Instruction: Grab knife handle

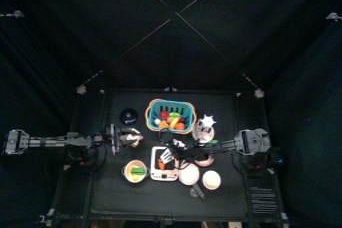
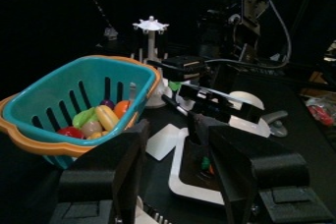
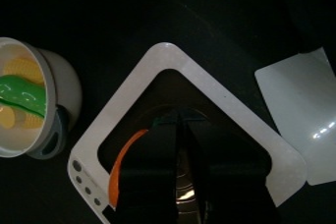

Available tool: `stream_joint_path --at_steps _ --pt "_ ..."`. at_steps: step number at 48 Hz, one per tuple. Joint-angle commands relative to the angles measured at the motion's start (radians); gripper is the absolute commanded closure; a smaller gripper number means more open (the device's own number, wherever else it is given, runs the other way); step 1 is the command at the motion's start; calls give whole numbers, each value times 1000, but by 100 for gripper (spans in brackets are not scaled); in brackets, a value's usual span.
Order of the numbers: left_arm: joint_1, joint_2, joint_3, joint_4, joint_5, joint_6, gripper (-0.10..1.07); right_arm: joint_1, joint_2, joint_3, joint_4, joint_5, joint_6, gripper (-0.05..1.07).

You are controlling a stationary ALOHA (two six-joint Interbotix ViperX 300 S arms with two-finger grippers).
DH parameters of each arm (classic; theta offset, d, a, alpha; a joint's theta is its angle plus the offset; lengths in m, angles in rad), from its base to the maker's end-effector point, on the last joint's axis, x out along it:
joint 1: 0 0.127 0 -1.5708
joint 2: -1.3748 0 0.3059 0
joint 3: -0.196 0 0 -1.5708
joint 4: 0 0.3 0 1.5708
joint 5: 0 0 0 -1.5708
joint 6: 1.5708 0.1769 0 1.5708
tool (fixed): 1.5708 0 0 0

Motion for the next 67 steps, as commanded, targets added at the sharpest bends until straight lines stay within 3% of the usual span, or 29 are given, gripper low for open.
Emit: stream_joint_path --at_steps 1,7,16,23,40,62,67 --pt "2 3 -12 0 -3 0 15 -15 -63 -20 -71 11 -2 58" --pt "3 2 -12 0 -3 0 16 -41 -64 -18 -222 40 -2 58" --pt "5 3 -6 0 -3 2 16 -94 3 -26 -238 55 -2 56" --pt "8 3 -6 0 -3 2 15 -115 28 -20 -256 55 -3 41" --pt "9 3 -5 0 -3 2 15 -141 52 -2 -296 52 -2 23" --pt "9 3 -5 0 -3 2 16 -150 117 6 -259 44 -2 23" --pt "9 2 -5 0 -3 2 15 -149 117 3 -259 31 -2 29"
